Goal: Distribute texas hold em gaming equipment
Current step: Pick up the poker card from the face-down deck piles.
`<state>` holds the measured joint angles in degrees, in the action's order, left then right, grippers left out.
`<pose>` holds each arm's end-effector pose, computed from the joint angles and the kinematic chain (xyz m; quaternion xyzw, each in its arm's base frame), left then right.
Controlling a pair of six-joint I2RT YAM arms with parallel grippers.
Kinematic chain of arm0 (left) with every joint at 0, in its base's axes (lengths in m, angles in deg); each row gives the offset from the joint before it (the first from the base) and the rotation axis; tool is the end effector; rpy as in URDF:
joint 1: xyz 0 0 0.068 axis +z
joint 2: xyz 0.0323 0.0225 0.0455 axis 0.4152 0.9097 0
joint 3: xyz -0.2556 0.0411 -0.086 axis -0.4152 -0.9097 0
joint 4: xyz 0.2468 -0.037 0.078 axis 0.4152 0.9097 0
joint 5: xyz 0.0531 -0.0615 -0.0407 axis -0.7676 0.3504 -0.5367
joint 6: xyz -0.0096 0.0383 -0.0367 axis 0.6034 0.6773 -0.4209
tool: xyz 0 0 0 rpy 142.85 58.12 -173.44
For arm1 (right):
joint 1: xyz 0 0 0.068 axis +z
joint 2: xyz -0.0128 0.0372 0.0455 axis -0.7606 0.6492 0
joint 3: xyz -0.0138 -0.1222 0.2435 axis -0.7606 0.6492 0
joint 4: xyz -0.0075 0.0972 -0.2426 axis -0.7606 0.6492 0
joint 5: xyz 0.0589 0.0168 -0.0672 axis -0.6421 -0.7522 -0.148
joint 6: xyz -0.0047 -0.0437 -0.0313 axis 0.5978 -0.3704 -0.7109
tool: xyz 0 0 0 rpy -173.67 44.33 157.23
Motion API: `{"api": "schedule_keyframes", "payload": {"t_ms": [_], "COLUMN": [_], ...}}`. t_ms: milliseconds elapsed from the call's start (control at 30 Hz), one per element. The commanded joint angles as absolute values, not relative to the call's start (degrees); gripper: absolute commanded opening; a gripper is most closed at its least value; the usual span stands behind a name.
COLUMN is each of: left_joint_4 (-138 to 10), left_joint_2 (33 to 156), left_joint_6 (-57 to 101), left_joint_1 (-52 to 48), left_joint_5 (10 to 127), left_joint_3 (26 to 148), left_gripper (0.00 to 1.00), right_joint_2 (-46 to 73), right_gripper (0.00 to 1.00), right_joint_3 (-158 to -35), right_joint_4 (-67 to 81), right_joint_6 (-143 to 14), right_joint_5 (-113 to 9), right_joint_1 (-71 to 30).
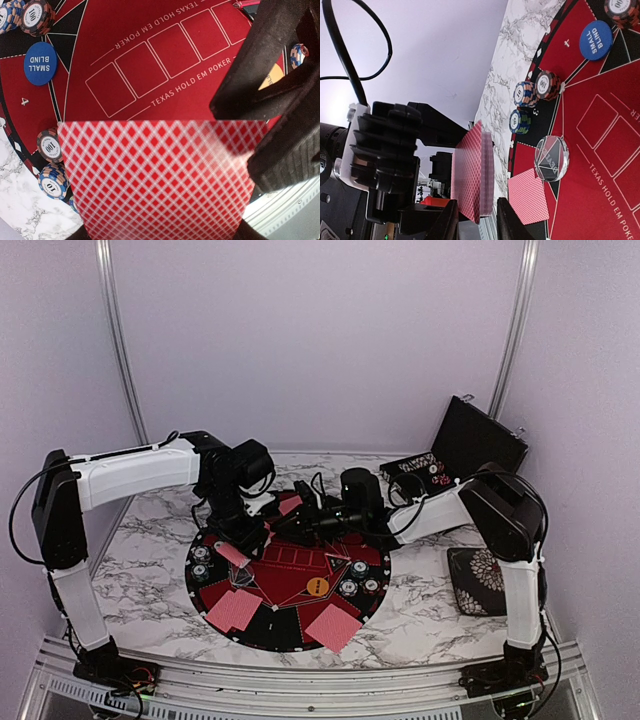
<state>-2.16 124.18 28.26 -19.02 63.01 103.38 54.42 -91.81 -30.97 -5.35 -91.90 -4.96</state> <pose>0.2649 -0.2543 0.2497 0.3315 0.9354 -0.0725 0.0992 0.3066 0.3389 0.1650 -0.1141 0.7505 0.6480 0.0621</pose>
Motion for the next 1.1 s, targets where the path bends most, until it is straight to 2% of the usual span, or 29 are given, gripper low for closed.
{"api": "schedule_keyframes", "payload": {"t_ms": [0, 600, 1067], "left_joint_4": [-1.5, -1.6, -1.6], "left_joint_2": [121.9, 121.6, 121.4], "left_joint_6": [28.7, 28.7, 28.7], "left_joint_1": [-18.8, -18.7, -18.7], "left_joint_5": [63.0, 63.0, 63.0], "left_joint_3": [103.2, 102.9, 102.8], "left_gripper": [0.46, 0.46, 0.46], "right_joint_2": [54.6, 55.3, 55.6], "right_gripper": [0.25, 0.19, 0.10], "right_joint_3": [-94.3, -94.8, -94.9], "right_joint_4": [-33.1, -33.2, -34.0], "right_joint_6": [-4.9, -4.4, -3.6], "right_joint_5": [-91.6, -91.7, -91.8], "right_joint_1": [-5.1, -5.0, -5.0]}}
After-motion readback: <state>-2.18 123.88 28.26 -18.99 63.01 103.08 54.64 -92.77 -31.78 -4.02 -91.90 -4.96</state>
